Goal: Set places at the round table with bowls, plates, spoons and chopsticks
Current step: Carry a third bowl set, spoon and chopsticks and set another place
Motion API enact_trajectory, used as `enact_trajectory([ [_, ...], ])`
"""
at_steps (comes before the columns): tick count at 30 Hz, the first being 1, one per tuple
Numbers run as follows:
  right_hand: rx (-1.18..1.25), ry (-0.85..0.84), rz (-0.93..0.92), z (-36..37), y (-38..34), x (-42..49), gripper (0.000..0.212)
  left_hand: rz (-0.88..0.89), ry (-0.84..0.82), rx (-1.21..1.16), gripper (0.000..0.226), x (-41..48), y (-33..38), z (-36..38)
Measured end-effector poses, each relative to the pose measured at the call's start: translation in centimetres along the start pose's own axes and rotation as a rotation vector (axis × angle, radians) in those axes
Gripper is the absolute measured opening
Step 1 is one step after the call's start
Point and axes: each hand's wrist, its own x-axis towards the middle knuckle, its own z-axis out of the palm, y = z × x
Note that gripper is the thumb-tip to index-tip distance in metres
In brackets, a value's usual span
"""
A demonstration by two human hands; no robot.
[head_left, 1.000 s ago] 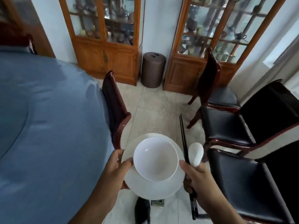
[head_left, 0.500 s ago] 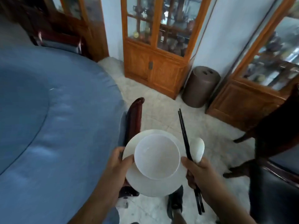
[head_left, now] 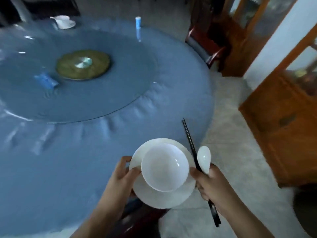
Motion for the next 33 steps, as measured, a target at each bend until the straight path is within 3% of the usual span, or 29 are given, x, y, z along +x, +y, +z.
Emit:
enact_trajectory([
  [5,-0.214,-0.217,-0.024,3.6,-2.4,9.1,0.029,-0.021,0.218,-0.115,0.031,3.2,0.0,-2.3],
  [12,-0.378,-0.346,-0.072,9.1,-3.4,18.3,0.031,-0.076,0.316,-0.144,0.027,9.0,-1.1,-5.5],
  [23,-0.519,-0.419,-0.076,14.1,-2.4,28.4,0.035,-0.23,0.442,0.212,0.043,19.1,-4.4,-9.0],
  [33,-0.556,-0.423,-0.061,15.1,0.1,30.0,0.037,-0.252,0.531,0.49,0.051,20.6,-5.7,-8.6],
])
